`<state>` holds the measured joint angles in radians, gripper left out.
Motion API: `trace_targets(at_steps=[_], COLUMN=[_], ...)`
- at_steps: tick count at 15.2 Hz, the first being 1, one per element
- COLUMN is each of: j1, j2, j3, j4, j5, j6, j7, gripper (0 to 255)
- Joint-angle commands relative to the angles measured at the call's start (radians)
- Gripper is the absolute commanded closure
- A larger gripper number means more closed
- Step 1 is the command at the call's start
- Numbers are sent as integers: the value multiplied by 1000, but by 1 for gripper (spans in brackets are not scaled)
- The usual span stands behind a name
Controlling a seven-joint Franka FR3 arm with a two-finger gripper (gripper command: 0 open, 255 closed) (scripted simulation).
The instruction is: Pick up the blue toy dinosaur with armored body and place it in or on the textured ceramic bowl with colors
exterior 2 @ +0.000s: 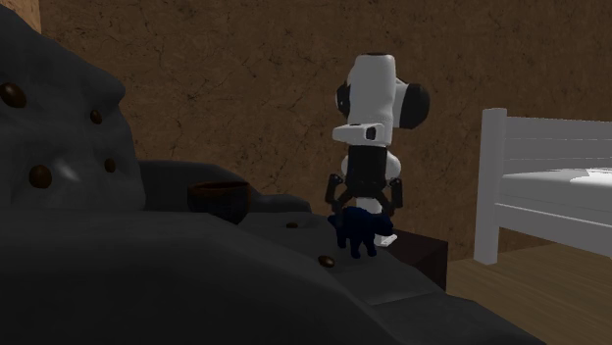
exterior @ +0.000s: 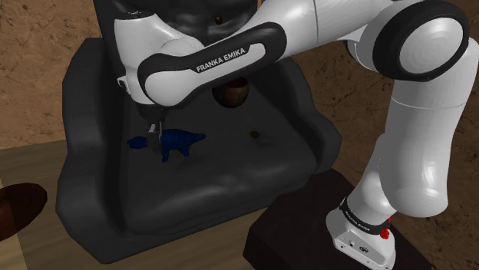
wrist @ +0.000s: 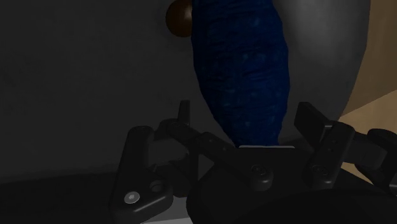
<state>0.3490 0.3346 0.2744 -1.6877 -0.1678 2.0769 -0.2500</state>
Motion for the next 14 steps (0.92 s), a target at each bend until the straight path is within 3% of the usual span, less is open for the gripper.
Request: trace_targets(at_steps=[1, 6, 7, 14], j1=[0, 0, 0, 0], j2=[5, 5, 5, 5], j3=[-1, -1, -1, -1], j4=[2, 2, 2, 2], j5=[-1, -1, -1, -1], j6=[3, 3, 3, 3], j7=[0, 0, 0, 0], gripper=[0, 0, 255, 255])
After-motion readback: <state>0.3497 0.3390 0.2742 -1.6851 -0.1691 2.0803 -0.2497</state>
